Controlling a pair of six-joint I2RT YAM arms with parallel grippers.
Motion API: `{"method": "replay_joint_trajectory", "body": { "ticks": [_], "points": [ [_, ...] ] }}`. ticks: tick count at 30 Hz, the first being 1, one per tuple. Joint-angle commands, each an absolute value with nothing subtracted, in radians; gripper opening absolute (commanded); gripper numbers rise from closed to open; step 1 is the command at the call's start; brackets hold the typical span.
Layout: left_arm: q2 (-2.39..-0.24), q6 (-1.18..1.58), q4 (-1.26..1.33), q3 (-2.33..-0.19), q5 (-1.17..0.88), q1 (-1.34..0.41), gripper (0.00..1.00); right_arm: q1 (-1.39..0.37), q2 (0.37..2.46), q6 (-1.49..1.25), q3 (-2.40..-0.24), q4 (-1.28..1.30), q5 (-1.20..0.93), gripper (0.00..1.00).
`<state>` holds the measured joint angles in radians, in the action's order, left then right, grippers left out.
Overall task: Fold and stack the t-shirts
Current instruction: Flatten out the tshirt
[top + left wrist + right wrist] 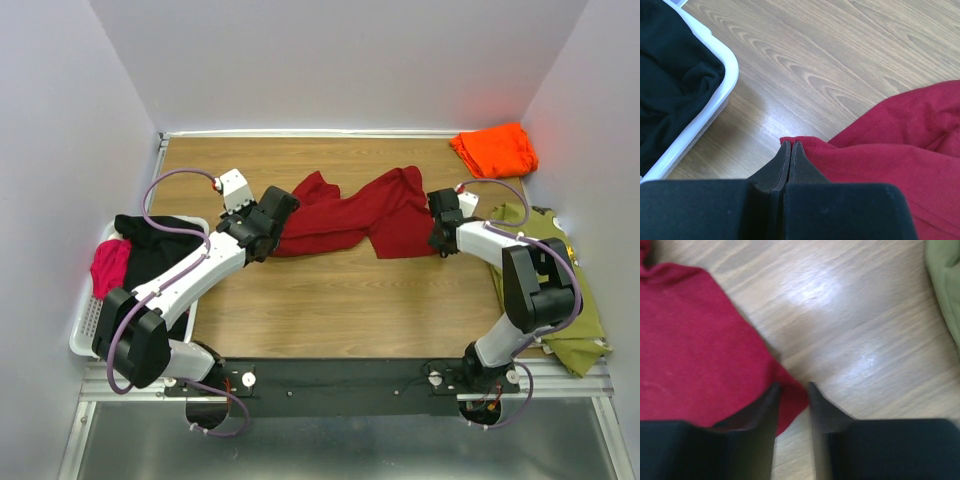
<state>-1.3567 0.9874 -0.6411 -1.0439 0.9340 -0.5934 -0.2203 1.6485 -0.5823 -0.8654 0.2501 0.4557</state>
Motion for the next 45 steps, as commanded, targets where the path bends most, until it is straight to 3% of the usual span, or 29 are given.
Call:
{"method": "replay_joint_trajectory", "body": {
  "ticks": [1,2,12,21,31,37,45],
  "points": [
    [-1.335,0.992,-0.635,-1.042,0.954,-0.588,0.00,-0.216,1.686,-0.604,-0.835,0.262,0.370,0.08],
    [-1.335,0.991,-0.635,-1.043,0.954,-0.588,0.00,-0.215,1.683,-0.604,-0.834,0.262,0.368,0.01],
    [-1.319,0.971,-0.640,-1.075,0.948,-0.586,0.00,-0.216,1.576,-0.588,-0.847,0.284,0.397,0.01],
    [-1.278,0.942,-0.652,-1.149,0.945,-0.586,0.00,-0.215,1.286,-0.532,-0.937,0.403,0.500,0.01],
    [-1.215,0.753,-0.528,-1.327,0.950,-0.586,0.00,-0.216,1.091,-0.430,-1.156,0.482,0.581,0.01],
    [-1.163,0.459,-0.306,-1.451,0.910,-0.586,0.00,-0.216,1.080,-0.336,-1.377,0.480,0.620,0.01],
    [-1.213,0.396,-0.426,-1.640,0.888,-0.588,0.00,-0.215,1.107,-0.226,-1.612,0.480,0.606,0.01]
  ]
}}
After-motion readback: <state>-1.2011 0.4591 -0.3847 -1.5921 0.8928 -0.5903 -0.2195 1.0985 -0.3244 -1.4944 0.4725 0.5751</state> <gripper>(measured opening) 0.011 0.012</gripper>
